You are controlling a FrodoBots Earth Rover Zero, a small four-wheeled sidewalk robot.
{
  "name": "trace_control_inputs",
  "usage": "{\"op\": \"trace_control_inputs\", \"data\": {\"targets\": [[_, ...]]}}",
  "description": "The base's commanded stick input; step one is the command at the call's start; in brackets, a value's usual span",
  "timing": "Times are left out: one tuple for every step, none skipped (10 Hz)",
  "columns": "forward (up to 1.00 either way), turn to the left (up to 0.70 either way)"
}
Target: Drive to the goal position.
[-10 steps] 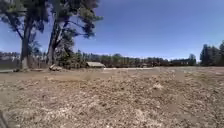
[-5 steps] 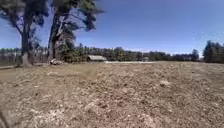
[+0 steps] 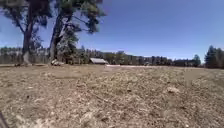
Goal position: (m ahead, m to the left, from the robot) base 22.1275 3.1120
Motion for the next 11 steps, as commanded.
{"op": "trace_control_inputs", "data": {"targets": [[0.7,0.0],[0.7,0.0],[0.7,0.0],[0.7,0.0],[0.7,0.0],[0.7,0.0],[0.7,0.0],[0.7,0.0],[0.7,0.0],[0.7,0.0],[0.7,0.0]]}}
